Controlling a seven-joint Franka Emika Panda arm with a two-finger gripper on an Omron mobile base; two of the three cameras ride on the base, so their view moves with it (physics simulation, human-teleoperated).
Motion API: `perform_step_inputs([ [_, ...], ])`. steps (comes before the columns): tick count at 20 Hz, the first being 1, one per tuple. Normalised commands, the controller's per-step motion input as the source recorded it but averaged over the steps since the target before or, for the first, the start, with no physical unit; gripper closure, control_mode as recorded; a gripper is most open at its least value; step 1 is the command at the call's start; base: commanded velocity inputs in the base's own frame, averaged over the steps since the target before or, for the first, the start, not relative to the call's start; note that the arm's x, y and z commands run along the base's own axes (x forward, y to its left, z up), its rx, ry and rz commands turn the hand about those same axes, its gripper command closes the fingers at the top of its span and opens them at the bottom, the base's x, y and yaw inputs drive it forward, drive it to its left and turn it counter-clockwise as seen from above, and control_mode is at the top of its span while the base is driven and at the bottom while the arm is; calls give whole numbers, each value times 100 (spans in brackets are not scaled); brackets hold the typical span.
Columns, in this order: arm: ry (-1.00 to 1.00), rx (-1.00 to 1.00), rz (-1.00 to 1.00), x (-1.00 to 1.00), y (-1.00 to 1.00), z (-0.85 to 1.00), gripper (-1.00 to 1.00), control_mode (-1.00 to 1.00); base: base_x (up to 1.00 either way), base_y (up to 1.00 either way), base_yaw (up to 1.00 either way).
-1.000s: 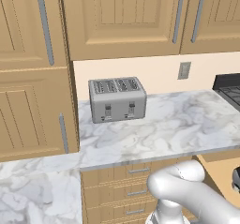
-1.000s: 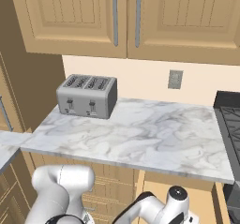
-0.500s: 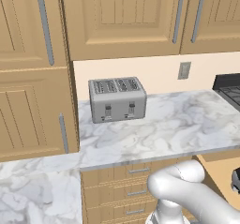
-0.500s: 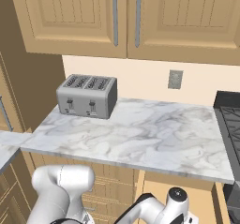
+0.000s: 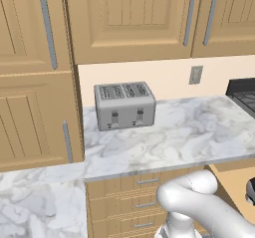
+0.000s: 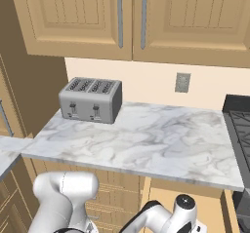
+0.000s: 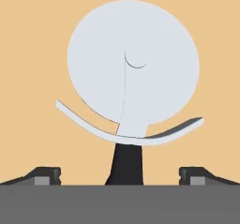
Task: Take the pizza cutter from the drawer on the right and place it on the dining counter for cutting.
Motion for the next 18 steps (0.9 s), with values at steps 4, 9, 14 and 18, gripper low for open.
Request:
perform_step_inputs([
  [4, 0, 0, 0, 1, 0, 0, 100, -100, 0, 0, 0],
  [9, 0, 0, 0, 0, 0, 0, 100, -100, 0, 0, 0],
  [14, 0, 0, 0, 0, 0, 0, 100, -100, 0, 0, 0],
  [18, 0, 0, 0, 0, 0, 0, 100, -100, 0, 0, 0],
])
